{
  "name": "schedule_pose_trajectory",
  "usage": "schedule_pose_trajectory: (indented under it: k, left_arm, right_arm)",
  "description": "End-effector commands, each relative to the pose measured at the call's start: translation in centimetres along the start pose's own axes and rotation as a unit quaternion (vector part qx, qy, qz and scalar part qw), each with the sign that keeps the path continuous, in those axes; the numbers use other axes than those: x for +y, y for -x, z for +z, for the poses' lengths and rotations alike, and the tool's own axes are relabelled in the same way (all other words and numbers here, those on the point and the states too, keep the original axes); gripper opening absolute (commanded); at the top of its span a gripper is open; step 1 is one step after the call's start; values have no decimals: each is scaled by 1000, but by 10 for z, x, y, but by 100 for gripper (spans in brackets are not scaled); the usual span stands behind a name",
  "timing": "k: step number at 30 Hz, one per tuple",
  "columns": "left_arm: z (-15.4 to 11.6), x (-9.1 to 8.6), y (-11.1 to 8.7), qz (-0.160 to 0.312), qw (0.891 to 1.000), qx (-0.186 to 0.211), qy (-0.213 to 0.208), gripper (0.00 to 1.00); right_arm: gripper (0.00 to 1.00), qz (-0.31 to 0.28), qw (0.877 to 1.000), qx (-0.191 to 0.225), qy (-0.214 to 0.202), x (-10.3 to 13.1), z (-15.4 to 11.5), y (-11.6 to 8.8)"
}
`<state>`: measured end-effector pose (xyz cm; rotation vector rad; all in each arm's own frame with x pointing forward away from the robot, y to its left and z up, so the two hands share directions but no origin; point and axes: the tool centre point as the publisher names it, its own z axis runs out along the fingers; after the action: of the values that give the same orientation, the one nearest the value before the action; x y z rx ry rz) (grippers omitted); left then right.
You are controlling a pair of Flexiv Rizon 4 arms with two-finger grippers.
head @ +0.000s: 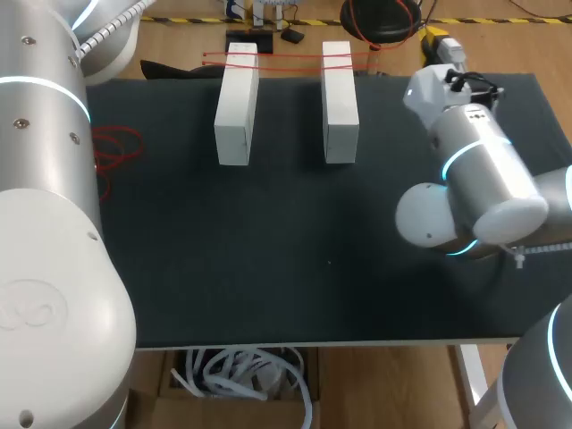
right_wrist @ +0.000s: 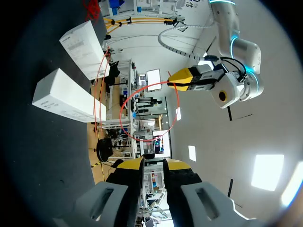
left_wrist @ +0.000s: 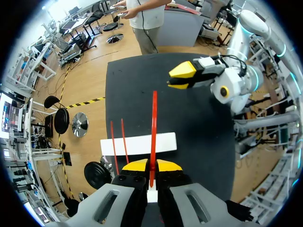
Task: Grab the tape and strap the tape.
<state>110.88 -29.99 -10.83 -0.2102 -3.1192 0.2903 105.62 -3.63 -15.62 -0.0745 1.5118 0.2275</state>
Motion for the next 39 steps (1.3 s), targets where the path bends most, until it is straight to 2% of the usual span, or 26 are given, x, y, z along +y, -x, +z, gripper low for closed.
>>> schedule_pose_trajectory:
  k: [1, 5, 8, 10, 14, 15, 16, 17, 31, 33, 36, 39]
  left_arm:
    - [-1, -1, 1, 0, 1000, 2, 2, 0]
    - [-1, -1, 1, 0, 1000, 2, 2, 0]
    - [-1, -1, 1, 0, 1000, 2, 2, 0]
    - [-1, -1, 1, 0, 1000, 2, 2, 0]
    - [-1, -1, 1, 0, 1000, 2, 2, 0]
    - [-1, -1, 1, 0, 1000, 2, 2, 0]
    - [-1, -1, 1, 0, 1000, 2, 2, 0]
    - [-1, -1, 1, 0, 1000, 2, 2, 0]
    - [-1, -1, 1, 0, 1000, 2, 2, 0]
    - [-7, 3, 3, 6, 1000, -8, 20, 0]
    - [-17, 22, 4, -17, 999, -20, 34, 0]
    - [-30, 57, -2, -62, 996, -33, 55, 0]
  right_arm:
    - [15, -2, 999, 47, 22, -20, 13, 6]
    - [16, 10, 999, 43, 5, -30, 27, 9]
    - [13, 23, 999, 36, -5, -30, 35, 11]
    - [14, 26, 999, 29, -7, -30, 41, 14]
    - [25, 32, 999, 23, -5, -27, 49, 17]
    - [35, 38, 999, 26, -1, -24, 49, 17]
    - [82, 43, 999, 30, 10, -21, 50, 17]
    - [100, 43, 999, 30, 10, -21, 50, 17]
    - [100, 43, 999, 30, 10, -21, 50, 17]
    - [100, 43, 999, 30, 10, -21, 50, 17]
    - [100, 43, 999, 30, 10, -21, 50, 17]
    - [100, 43, 999, 30, 10, -21, 50, 17]
